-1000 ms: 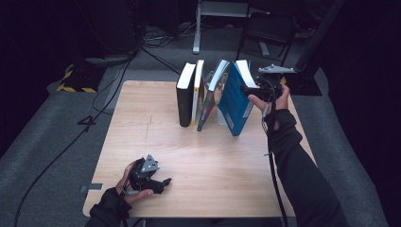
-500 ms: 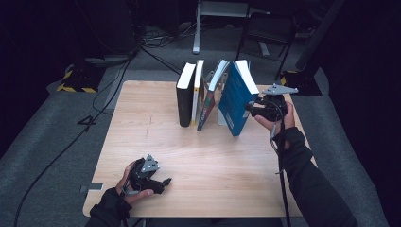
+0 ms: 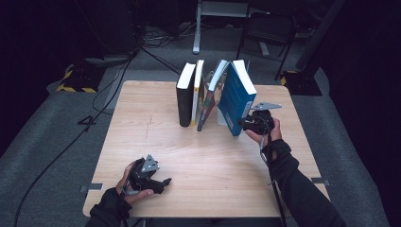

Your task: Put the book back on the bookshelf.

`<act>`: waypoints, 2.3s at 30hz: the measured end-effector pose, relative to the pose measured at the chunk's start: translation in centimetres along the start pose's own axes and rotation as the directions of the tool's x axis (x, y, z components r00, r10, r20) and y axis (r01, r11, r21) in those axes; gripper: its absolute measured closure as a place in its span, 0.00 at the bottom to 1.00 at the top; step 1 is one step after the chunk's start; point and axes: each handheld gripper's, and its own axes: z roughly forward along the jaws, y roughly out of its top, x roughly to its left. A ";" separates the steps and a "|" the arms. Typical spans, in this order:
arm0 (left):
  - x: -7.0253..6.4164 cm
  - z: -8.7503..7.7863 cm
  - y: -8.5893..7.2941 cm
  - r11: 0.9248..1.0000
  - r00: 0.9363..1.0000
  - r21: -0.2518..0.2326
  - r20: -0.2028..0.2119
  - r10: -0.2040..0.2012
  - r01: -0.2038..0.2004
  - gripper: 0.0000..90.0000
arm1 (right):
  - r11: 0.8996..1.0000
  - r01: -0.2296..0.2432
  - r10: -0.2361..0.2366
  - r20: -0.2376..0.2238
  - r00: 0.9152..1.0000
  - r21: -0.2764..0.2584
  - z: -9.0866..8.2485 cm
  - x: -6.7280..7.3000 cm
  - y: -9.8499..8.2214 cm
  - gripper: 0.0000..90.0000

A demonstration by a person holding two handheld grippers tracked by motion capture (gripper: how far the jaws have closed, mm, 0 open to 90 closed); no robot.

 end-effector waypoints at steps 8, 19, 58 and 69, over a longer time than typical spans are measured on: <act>0.0 0.0 0.0 1.000 1.000 0.000 0.000 0.000 0.000 0.16 | 1.000 0.013 -0.012 0.045 0.999 -0.027 0.5 0.7 0.2 0.65; 0.0 0.0 0.0 1.000 1.000 -0.001 0.003 0.000 0.000 0.16 | 0.997 -0.040 0.044 0.069 0.997 -0.064 1.6 0.4 0.7 0.66; 0.0 0.1 0.1 1.000 1.000 -0.001 0.002 -0.003 0.003 0.16 | 0.996 0.086 -0.084 0.046 0.995 -0.030 -2.4 -0.2 1.7 0.49; -0.1 0.1 0.1 1.000 1.000 -0.004 -0.005 0.000 0.000 0.16 | 0.983 0.179 -0.176 0.079 0.981 -0.034 -4.6 -0.4 1.6 0.41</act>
